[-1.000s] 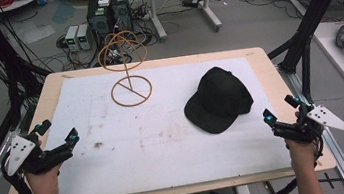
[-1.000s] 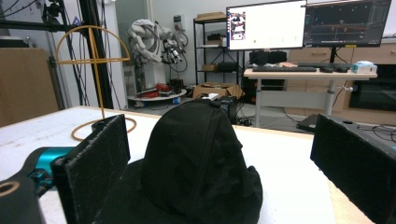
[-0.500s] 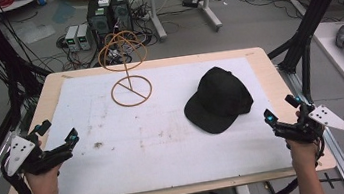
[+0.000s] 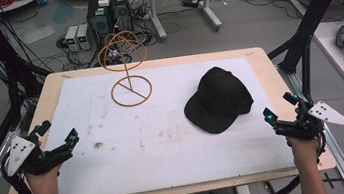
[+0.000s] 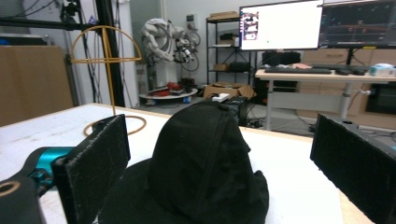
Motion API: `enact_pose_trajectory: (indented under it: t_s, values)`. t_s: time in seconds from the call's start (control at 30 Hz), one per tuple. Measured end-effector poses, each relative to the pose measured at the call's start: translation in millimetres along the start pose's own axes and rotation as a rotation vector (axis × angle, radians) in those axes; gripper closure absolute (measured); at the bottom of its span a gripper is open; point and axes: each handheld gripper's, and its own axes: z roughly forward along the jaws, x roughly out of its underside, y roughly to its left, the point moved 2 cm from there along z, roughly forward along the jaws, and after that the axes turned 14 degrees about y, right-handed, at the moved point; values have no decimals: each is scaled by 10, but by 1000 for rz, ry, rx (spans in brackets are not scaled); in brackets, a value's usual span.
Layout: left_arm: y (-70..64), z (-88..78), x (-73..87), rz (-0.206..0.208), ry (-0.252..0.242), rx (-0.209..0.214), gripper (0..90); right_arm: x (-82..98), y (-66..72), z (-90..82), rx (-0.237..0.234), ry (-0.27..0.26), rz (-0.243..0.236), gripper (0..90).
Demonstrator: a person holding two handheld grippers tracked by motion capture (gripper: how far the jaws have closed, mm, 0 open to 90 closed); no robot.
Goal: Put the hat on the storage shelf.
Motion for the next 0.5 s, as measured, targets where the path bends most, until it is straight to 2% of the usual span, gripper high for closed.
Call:
enact_pose_trajectory:
  t_s: [0.27, 0.5]
  values:
    - [-6, 2, -3, 2, 1, -3, 100, -16, -102, 107, -48, 51, -5, 53]
    - [-13, 6, -3, 6, 6, -3, 100, -66, -192, 187, -71, 90, -22, 55]
